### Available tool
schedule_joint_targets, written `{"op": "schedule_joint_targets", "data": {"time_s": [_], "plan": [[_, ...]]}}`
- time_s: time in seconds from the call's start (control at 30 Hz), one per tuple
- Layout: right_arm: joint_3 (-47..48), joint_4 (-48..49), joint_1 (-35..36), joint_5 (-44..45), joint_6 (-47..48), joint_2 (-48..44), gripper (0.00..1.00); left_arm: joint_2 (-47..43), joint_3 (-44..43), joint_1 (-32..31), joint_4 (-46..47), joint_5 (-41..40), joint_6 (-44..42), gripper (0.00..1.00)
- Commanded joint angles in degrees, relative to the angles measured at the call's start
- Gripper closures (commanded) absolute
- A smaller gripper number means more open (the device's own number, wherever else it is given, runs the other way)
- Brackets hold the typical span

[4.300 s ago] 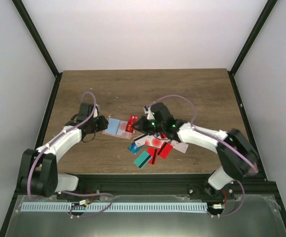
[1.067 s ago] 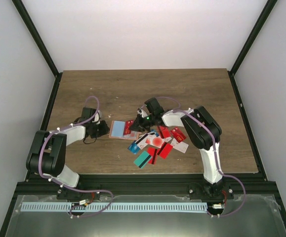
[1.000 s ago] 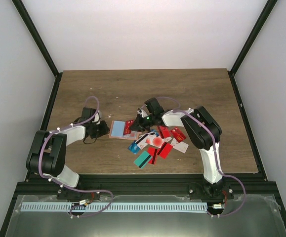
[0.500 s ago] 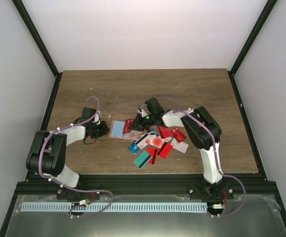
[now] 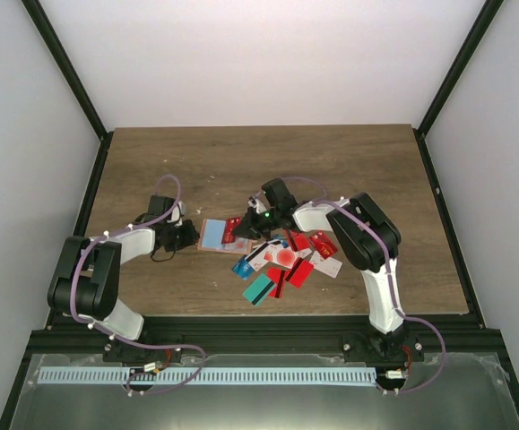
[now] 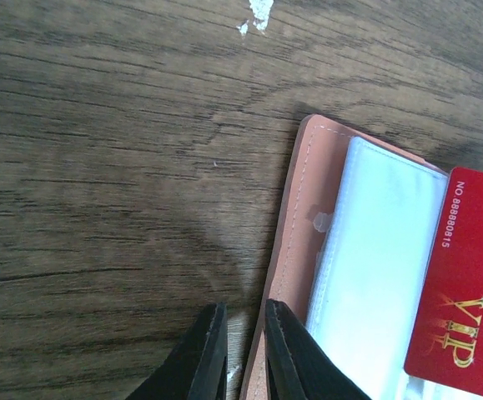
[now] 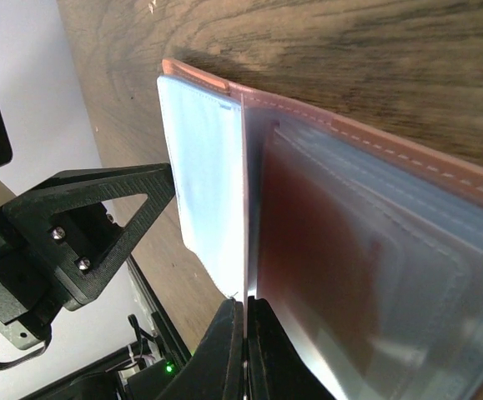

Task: Put the credit cards into the card holder

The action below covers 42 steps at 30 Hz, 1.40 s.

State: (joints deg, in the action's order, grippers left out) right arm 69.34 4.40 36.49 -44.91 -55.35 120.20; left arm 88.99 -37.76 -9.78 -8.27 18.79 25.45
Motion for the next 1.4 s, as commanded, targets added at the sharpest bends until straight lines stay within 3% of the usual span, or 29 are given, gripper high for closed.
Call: {"op": "schedule_joint_targets", "data": {"time_s": [0.0, 1.37], "plan": [[-0.2, 1.2, 1.1, -0.4, -0.7, 1.1, 0.99, 1.0, 0.8, -0.1, 0.1, 0.7, -0.6, 0.84], [-2.6, 10.4, 4.2, -4.3, -7.0, 4.3, 0.99, 2.1, 1.4, -0.3, 0.5, 1.7, -0.9, 0.86]]}}
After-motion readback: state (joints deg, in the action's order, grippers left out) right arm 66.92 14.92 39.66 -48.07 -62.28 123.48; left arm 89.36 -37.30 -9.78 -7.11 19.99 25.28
